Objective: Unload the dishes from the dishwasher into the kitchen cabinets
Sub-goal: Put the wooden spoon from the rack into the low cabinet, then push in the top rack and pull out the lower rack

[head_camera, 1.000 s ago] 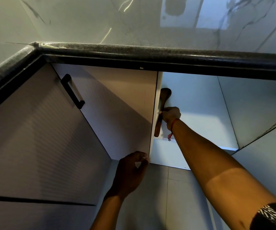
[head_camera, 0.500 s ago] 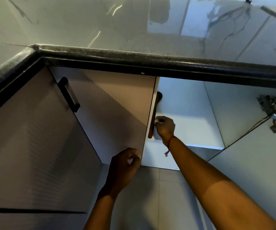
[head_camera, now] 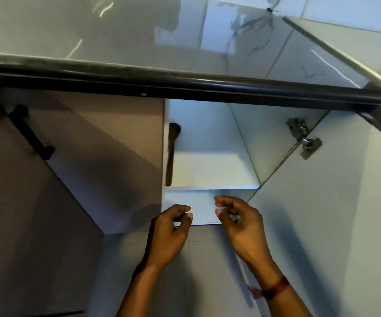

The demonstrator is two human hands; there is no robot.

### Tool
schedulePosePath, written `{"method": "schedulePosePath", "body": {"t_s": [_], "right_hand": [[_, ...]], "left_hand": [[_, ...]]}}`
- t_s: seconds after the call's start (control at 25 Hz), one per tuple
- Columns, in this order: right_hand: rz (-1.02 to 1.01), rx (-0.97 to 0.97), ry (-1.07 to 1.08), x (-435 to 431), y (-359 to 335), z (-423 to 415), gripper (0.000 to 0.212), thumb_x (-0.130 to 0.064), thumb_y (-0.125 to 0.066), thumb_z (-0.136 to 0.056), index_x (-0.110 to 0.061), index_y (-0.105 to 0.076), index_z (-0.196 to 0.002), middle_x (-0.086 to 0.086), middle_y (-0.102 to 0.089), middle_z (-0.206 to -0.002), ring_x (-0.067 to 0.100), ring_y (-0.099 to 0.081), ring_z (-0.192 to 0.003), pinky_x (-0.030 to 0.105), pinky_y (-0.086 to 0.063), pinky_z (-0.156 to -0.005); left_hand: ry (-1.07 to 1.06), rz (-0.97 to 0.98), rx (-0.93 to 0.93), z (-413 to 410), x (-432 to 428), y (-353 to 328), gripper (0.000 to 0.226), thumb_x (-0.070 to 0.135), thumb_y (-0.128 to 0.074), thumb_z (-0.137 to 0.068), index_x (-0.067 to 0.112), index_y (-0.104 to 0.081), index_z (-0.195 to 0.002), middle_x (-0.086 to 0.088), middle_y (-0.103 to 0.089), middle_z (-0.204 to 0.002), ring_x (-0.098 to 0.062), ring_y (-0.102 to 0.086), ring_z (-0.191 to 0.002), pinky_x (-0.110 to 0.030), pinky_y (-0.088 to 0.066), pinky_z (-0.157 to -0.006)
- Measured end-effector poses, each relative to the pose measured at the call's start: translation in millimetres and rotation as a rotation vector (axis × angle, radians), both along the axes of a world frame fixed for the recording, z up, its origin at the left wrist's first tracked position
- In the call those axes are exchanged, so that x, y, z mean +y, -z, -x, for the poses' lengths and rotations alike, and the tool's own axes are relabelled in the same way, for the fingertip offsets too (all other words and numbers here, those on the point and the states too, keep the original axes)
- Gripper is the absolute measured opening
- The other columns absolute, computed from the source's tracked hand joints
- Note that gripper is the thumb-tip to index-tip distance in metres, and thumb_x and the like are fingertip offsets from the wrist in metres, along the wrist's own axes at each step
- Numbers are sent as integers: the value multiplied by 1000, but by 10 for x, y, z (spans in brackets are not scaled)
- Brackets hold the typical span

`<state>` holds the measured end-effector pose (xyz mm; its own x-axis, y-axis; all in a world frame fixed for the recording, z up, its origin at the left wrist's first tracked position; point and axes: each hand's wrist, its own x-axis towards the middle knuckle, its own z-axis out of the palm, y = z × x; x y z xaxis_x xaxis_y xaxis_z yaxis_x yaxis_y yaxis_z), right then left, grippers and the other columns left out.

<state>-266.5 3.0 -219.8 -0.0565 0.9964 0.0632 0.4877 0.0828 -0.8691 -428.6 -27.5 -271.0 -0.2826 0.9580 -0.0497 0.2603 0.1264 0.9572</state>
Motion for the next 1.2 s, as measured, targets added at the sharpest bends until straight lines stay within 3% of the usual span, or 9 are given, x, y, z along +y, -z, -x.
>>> {"method": "schedulePosePath", "body": {"t_s": [0.08, 0.2, 0.36, 0.48, 0.6, 0.72, 0.84, 1.0, 1.2], "right_hand": [[-53, 24, 14, -262, -237, -379, 30, -10, -69, -86, -37, -67, -100, -18, -69, -100, -8, -61, -91, 4, -47, -69], [-214, 19, 41, -574, -573, -891, 28, -12, -71, -86, -37, -69, -98, -22, -68, -95, -4, -64, -90, 8, -47, -66], [-501, -66, 77, -941, -949, -1631, 17, -30, -62, -88, -30, -71, -103, -18, -67, -98, 0, -64, -92, 10, -48, -70], [-655, -163, 101, -1144, -1147, -2154, 20, -26, -61, -89, -19, -72, -104, -10, -68, -100, 0, -61, -94, 12, -47, -79], [-720, -163, 108, -1291, -1333, -2530, 19, -21, -62, -89, -17, -73, -104, -6, -68, -101, 4, -63, -94, 17, -52, -75], [-846, -134, 131, -1463, -1517, -2795, 14, -16, -68, -86, -16, -73, -98, -4, -70, -97, 7, -67, -86, 20, -53, -67], [-976, -111, 285, -1462, -1581, -3010, 8, -13, -67, -87, -13, -70, -94, 0, -70, -96, 8, -68, -83, 17, -52, -67], [-902, 112, 362, -1180, -1356, -3166, 10, -16, -67, -87, -18, -67, -97, -4, -68, -98, 12, -68, -86, 21, -56, -68], [-547, 601, 362, -1061, -1154, -3086, 21, -16, -68, -79, -27, -70, -97, 6, -72, -100, 25, -68, -100, 31, -57, -85]], "left_hand": [[33, -7, 23, -276, -4, -54, 12, 26, -65, -90, 35, -67, -98, 19, -67, -102, 10, -60, -93, -7, -48, -73], [43, -45, 56, -784, -61, -170, 11, 28, -66, -89, 34, -69, -98, 18, -69, -100, 5, -63, -93, -10, -48, -74], [209, -251, 174, -1735, -160, -565, 14, 29, -63, -91, 26, -68, -104, 12, -67, -102, 3, -61, -95, -5, -46, -73], [325, -364, 258, -2357, -212, -842, 25, 42, -54, -90, 26, -65, -107, 11, -65, -104, 2, -59, -95, -12, -47, -82], [388, -424, 304, -2761, -246, -1020, 20, 39, -55, -90, 31, -62, -107, 13, -63, -106, 1, -57, -97, -20, -49, -85], [393, -532, 351, -3034, -296, -1227, 9, 29, -61, -91, 28, -62, -100, 14, -61, -101, -1, -57, -94, -18, -49, -81], [333, -602, 339, -3112, -358, -1479, 9, 26, -64, -89, 27, -62, -98, 17, -59, -98, -1, -57, -94, -11, -46, -79], [459, -692, 247, -3161, -581, -1767, 22, 31, -67, -85, 25, -63, -106, 14, -57, -107, -6, -56, -103, -18, -48, -81], [518, -757, 364, -3169, -771, -1829, 37, 37, -69, -83, 27, -58, -118, 11, -45, -118, -3, -49, -109, -24, -48, -84]]}}
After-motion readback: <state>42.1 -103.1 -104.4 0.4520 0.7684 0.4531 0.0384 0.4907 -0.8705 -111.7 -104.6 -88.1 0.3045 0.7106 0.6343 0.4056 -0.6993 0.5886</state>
